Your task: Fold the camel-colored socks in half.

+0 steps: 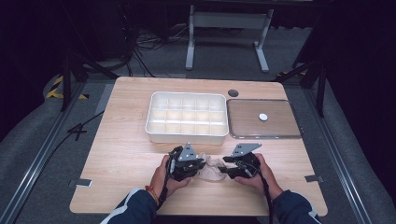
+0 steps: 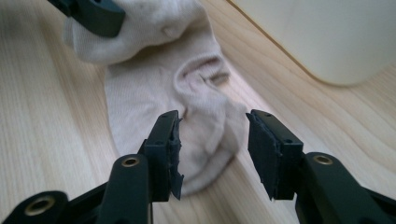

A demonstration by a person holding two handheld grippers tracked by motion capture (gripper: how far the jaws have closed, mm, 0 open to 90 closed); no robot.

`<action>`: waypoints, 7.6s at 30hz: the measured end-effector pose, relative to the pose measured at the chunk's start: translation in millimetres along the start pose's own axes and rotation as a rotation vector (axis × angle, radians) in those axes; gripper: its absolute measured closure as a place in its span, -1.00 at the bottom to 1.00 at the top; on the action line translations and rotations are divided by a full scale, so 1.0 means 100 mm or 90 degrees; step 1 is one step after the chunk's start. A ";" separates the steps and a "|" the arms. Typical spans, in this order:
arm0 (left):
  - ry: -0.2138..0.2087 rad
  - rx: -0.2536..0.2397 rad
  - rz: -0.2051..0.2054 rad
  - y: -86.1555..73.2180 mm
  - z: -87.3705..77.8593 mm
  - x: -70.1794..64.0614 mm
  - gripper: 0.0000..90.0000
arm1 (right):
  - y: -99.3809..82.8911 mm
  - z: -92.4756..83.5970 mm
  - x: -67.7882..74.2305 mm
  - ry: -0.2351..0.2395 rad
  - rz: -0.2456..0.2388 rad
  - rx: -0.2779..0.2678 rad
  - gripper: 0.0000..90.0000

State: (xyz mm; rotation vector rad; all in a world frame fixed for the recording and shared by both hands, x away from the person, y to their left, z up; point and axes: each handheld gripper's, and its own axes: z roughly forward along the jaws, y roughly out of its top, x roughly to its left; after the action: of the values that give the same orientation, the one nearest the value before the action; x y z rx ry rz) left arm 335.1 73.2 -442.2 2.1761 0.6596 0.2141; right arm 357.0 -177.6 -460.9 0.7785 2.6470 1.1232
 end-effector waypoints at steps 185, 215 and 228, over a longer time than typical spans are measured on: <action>-0.020 0.006 0.058 0.00 0.38 -0.14 0.82 | 0.03 0.03 0.05 -0.042 -0.032 -0.056 0.59; -0.024 -0.031 0.028 0.04 0.08 -0.03 0.59 | 0.10 0.22 -0.07 -0.033 0.007 -0.054 0.77; -0.055 -0.018 0.070 -0.01 0.33 -0.18 0.61 | 0.11 0.22 0.02 -0.063 -0.027 -0.040 0.77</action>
State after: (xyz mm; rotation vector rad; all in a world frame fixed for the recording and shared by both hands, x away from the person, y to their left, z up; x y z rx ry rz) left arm 331.4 42.0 -463.2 2.1828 0.4861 0.1857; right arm 367.8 -156.4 -468.5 0.7431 2.5222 1.1212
